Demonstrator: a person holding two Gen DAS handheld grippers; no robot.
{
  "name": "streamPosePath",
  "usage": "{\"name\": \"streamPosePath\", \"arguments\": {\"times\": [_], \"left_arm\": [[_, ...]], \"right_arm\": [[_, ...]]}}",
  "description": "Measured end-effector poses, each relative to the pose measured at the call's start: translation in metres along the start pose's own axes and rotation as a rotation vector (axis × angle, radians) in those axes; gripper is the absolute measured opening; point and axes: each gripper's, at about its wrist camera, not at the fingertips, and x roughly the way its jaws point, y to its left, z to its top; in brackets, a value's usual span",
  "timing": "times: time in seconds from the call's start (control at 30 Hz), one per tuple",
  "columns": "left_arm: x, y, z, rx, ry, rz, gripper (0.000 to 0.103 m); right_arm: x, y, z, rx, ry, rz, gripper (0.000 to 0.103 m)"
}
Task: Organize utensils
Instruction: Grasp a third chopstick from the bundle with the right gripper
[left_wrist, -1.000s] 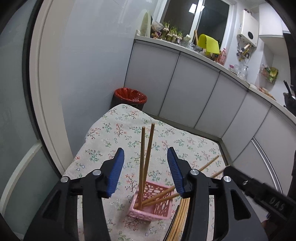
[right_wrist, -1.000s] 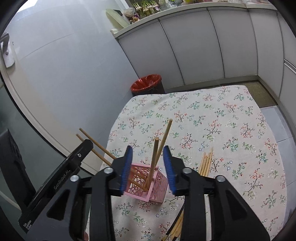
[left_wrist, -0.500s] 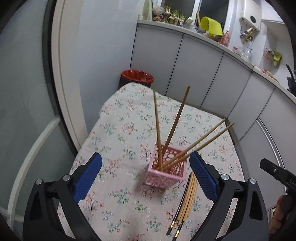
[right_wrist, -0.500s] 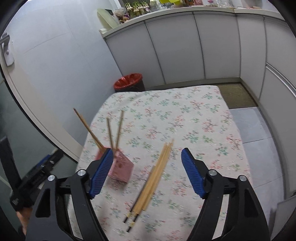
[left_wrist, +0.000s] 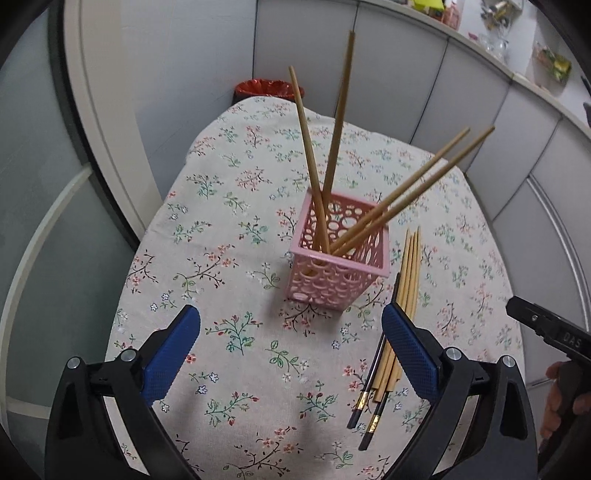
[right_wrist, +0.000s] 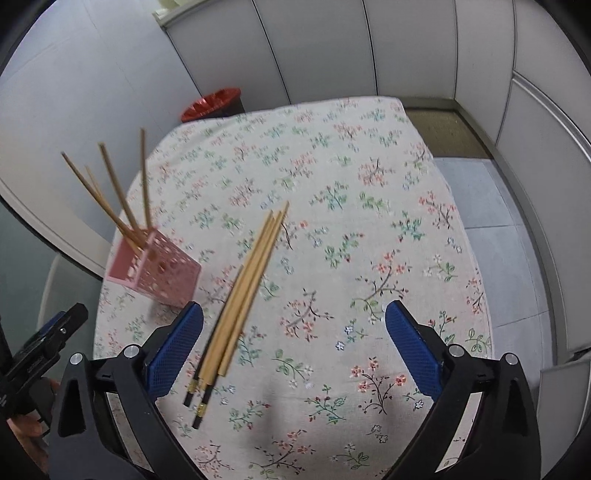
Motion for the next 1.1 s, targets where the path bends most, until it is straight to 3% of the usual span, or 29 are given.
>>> {"name": "streamPosePath", "arguments": {"times": [0.27, 0.37, 0.53, 0.73, 1.1], "left_arm": [[0.016, 0.005, -0.001, 0.019, 0.092, 0.030, 0.096], [0.015, 0.010, -0.002, 0.022, 0.098, 0.027, 0.096], [0.015, 0.020, -0.002, 0.020, 0.110, 0.019, 0.096], [0.010, 0.029, 0.000, 0.010, 0.101, 0.002, 0.096], [0.004, 0.019, 0.001, 0.063, 0.086, -0.013, 0.096]], "right_arm": [[0.048, 0.001, 0.001, -0.013, 0.061, -0.041, 0.094], [0.070, 0.004, 0.004, 0.007, 0.092, -0.016, 0.082], [0.101, 0.013, 0.010, 0.066, 0.140, 0.043, 0.046], [0.124, 0.028, 0.014, 0.086, 0.166, 0.068, 0.019], [0.142, 0.049, 0.011, 0.037, 0.204, 0.054, 0.010]]}}
